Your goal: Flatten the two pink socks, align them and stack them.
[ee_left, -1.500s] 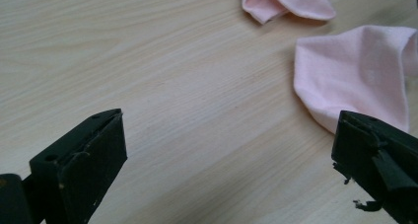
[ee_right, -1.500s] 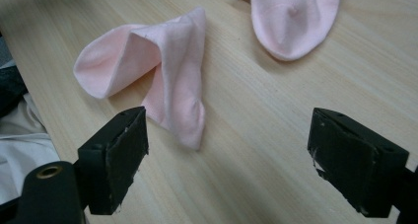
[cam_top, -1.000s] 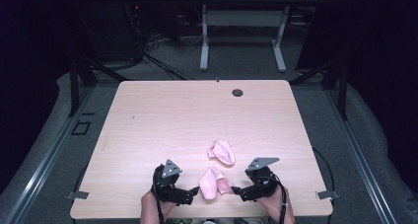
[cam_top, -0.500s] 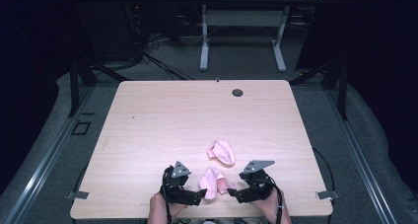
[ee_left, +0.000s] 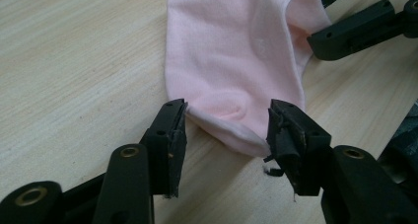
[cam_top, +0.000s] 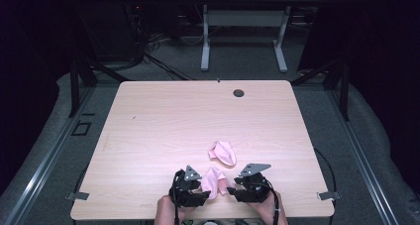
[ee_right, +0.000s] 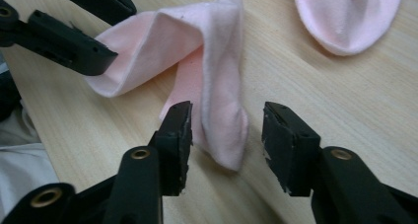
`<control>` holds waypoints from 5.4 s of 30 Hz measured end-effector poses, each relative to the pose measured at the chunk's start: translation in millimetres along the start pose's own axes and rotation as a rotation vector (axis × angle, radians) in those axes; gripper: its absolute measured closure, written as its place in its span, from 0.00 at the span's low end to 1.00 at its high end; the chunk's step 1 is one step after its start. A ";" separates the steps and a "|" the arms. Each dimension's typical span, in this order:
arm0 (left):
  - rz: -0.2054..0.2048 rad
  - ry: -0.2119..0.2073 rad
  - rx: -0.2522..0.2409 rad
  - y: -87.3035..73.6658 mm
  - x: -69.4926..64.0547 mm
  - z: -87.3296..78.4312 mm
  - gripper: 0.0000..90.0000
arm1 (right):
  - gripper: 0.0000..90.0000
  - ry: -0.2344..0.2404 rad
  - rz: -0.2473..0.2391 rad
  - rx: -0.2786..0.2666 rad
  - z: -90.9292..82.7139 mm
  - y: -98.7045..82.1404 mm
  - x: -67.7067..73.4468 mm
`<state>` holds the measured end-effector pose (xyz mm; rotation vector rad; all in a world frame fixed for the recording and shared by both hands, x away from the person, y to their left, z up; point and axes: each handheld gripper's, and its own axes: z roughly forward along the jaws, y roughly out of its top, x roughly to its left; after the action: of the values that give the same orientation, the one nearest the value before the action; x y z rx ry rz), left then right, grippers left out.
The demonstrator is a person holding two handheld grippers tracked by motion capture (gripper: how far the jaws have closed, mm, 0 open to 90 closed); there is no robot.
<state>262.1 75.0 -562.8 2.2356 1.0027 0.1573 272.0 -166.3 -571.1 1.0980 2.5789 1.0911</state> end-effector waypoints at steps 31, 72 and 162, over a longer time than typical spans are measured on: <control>0.013 -0.083 -0.137 38.2 4.9 -15.7 0.99 | 0.93 -0.296 -0.089 -0.041 -57.8 4.8 -15.1; -0.020 -0.009 -0.002 8.7 44.5 -4.6 0.94 | 0.79 -0.086 -0.045 0.101 -7.8 3.2 -4.9; 0.289 -0.068 0.247 135.5 12.1 95.1 0.97 | 0.17 -0.121 0.190 -0.146 -52.7 -24.7 -80.1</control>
<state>388.9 -31.7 -553.1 2.5872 0.6896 0.0861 296.0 -261.9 -561.2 1.3487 2.3010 1.1915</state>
